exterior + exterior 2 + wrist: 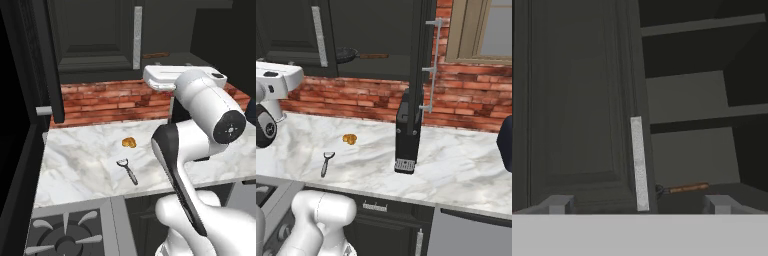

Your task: Pick the pan from the cabinet and place it on the stove. Then turn on the stove burner for the pan.

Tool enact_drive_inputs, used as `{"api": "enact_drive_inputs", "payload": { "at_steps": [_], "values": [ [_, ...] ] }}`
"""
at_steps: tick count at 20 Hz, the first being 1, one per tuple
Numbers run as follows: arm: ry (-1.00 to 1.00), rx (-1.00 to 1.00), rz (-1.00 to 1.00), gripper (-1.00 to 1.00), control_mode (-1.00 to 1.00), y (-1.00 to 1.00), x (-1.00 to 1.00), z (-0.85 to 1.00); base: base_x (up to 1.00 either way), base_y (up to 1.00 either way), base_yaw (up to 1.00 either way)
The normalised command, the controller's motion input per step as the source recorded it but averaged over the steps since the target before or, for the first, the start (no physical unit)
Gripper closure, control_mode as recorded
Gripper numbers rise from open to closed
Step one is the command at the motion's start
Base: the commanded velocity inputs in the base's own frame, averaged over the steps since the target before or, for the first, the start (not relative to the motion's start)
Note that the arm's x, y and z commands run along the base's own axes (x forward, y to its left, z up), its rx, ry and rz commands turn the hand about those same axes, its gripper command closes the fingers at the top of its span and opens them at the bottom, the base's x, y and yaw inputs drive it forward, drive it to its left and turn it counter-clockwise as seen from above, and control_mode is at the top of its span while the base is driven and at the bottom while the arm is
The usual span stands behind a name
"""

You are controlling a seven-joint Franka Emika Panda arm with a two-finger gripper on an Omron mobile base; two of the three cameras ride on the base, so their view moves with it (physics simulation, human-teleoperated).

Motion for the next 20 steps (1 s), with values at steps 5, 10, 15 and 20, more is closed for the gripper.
{"api": "enact_drive_inputs", "payload": {
  "at_steps": [5,10,15,20],
  "values": [
    [0.00,0.00,0.00,-1.00,-1.00,0.00,0.30,0.00,0.00,0.00,0.00],
    [0.00,0.00,0.00,-1.00,-1.00,-0.01,0.43,-0.01,0.00,0.00,0.00],
    [0.01,0.00,0.00,-1.00,-1.00,-0.02,0.45,-0.02,0.00,0.00,0.00],
    [0.00,0.00,0.00,-1.00,-1.00,0.04,0.49,-0.10,0.00,0.00,0.00]
  ]
}}
